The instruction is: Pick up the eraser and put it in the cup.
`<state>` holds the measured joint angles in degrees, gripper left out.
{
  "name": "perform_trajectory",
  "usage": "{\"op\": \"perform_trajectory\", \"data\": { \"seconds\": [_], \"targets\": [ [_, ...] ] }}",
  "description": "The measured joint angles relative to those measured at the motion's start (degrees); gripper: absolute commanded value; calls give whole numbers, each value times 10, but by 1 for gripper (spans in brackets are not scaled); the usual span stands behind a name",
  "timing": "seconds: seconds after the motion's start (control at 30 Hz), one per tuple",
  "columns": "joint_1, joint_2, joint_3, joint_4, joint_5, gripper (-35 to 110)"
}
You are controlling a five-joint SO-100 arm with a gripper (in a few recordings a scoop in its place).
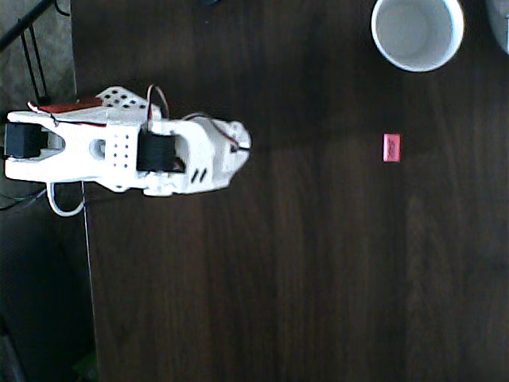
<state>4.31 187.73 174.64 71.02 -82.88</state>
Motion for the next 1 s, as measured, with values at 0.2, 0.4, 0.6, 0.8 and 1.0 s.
{"op": "perform_trajectory", "data": {
  "seconds": [0.2, 0.4, 0.6, 0.8, 1.0],
  "targets": [
    [-9, 0, 0, 0, 1, 1],
    [-18, 0, 0, 0, -30, 2],
    [52, 0, -60, 5, -33, 0],
    [-35, -279, -353, 125, 103, 5],
    [-39, -498, -472, 91, 197, 13]
  ]
}}
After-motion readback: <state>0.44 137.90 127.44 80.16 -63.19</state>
